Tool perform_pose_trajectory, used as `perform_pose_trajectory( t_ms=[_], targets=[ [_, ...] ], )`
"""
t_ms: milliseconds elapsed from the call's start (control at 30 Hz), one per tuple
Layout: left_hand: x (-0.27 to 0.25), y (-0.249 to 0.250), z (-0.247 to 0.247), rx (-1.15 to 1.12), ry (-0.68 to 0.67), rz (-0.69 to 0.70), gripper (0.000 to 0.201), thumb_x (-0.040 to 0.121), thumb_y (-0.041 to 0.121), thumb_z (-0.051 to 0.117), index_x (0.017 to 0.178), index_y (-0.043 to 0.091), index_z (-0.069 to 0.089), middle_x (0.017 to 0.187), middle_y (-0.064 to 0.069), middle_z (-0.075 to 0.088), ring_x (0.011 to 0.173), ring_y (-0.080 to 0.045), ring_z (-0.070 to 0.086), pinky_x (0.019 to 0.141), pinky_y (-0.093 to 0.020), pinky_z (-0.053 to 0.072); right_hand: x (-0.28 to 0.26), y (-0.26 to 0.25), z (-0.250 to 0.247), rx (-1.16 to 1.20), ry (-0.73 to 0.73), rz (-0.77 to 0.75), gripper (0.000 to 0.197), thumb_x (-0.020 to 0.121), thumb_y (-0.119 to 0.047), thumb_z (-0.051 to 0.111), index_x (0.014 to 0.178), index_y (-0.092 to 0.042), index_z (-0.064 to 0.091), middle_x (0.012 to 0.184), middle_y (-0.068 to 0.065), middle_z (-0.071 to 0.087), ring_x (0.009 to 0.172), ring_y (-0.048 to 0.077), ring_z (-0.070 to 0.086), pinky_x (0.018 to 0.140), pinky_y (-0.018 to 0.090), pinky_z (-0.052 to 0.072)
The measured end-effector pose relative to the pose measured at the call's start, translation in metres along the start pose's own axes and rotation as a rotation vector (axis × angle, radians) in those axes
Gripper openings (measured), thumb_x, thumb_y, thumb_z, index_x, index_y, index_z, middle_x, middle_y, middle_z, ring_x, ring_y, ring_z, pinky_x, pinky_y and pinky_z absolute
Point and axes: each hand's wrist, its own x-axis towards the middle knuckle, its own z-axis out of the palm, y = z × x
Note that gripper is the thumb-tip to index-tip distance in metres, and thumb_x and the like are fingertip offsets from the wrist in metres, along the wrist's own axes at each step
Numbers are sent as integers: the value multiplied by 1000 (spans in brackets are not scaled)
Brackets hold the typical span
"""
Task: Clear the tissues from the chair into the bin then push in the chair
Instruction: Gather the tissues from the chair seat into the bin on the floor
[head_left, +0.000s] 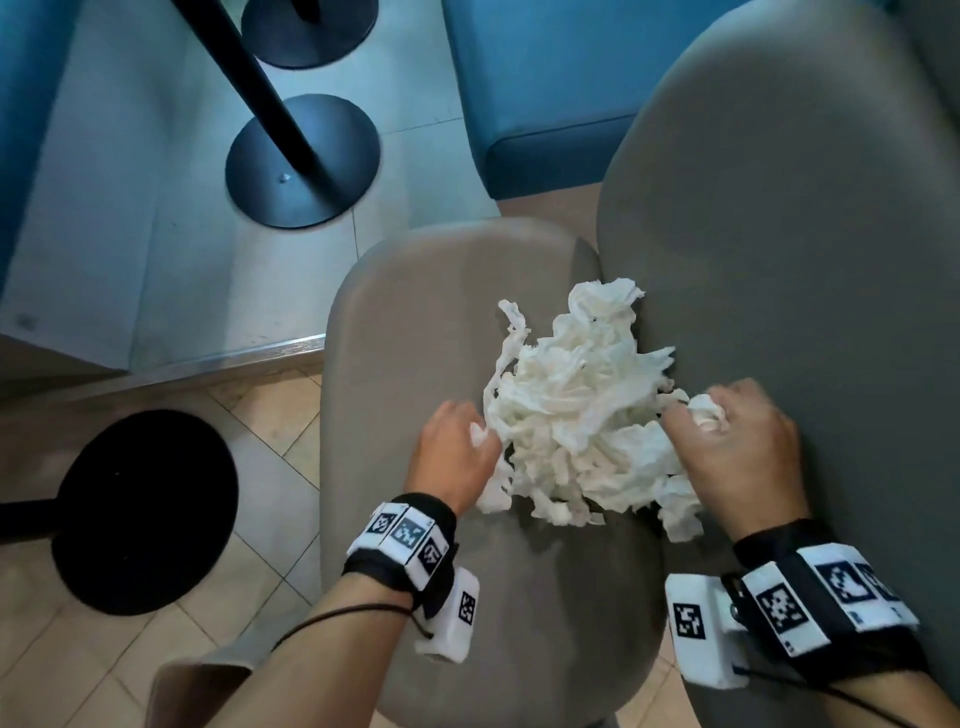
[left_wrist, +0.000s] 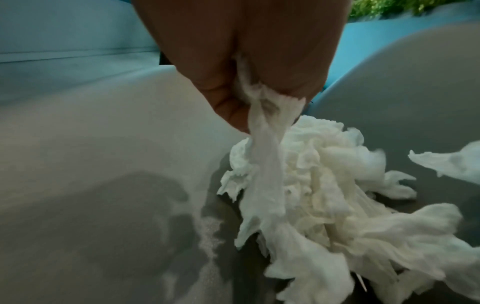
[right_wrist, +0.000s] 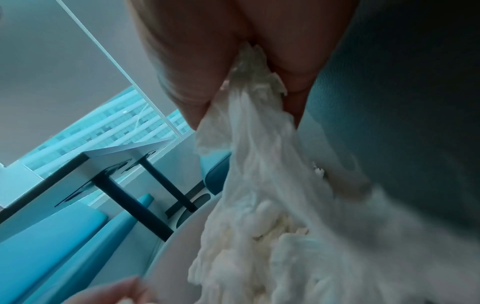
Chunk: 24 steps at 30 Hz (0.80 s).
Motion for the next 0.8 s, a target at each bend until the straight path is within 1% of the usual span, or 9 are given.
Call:
perform_pose_trajectory(
  t_ms=[67, 200, 300, 400, 500, 567, 667, 733, 800],
  targets=[
    [4, 6, 10, 11, -120, -25, 16, 87, 28, 61, 101, 25, 53, 92, 5, 57, 79, -20, 61, 75, -39, 55, -3, 0, 5, 24, -7, -15, 26, 80, -16, 66, 64, -9, 47, 73, 5, 50, 64, 26, 48, 60, 30, 30],
    [5, 5, 28, 102, -238, -19, 32, 93, 31, 57, 126, 30, 54, 99, -4, 65, 83, -24, 66, 80, -41, 56, -8, 2, 23, 69, -184, 86, 13, 91, -16, 58, 96, -23, 48, 86, 4, 59, 76, 24, 55, 64, 29, 40],
    [1, -1, 29, 121, -197, 15, 20, 94, 30, 47, 91, 20, 63, 93, -5, 65, 88, -27, 63, 78, -40, 53, -11, 3, 38, 18, -387, 57, 45, 92, -13, 50, 125, -41, 39, 102, 6, 62, 73, 14, 56, 70, 32, 50],
    [-10, -6, 19, 41, -104, 7, 27, 93, 32, 44, 69, 20, 47, 81, 1, 52, 73, -20, 51, 65, -35, 44, -7, 10, 57, -227, -513, 25, 59, 90, -26, 50, 143, -42, 28, 137, 6, 51, 115, 26, 55, 93, 42, 48],
    [-20, -8, 2, 17, 27, 25, 35, 91, 36, 52, 62, 21, 40, 76, 4, 42, 64, -13, 42, 56, -24, 33, 0, 19, 71, -283, -500, 87, 50, 87, -44, 56, 134, -30, 47, 132, 5, 51, 117, 27, 51, 93, 41, 47],
    [-20, -6, -9, 7, 94, 93, 30, 89, 30, 59, 62, 22, 46, 80, 5, 45, 67, -12, 45, 59, -24, 36, 5, 23, 75, -303, -450, 103, 42, 88, -45, 57, 121, -20, 60, 126, 6, 53, 113, 28, 53, 90, 40, 47],
    [-14, 1, -16, -19, 122, 154, 4, 85, 20, 62, 86, 19, 59, 91, 9, 55, 80, -11, 54, 70, -25, 42, 8, 23, 70, -243, -339, 59, 28, 87, -31, 57, 100, -8, 64, 118, 7, 51, 102, 27, 54, 83, 35, 46],
    [-7, 7, -14, -46, 57, 125, 18, 86, 18, 60, 100, 27, 51, 94, 7, 62, 82, -14, 59, 73, -31, 50, 7, 21, 61, -163, -256, -2, 13, 84, -18, 60, 92, -7, 63, 105, 3, 49, 91, 21, 52, 71, 27, 40],
    [1, 16, -8, -41, -62, 90, 36, 90, 19, 55, 119, 35, 42, 90, 1, 66, 71, -16, 62, 69, -38, 56, 6, 18, 52, -91, -177, -53, 13, 82, -4, 60, 95, -6, 62, 101, 1, 52, 87, 18, 52, 70, 24, 39]
  ],
)
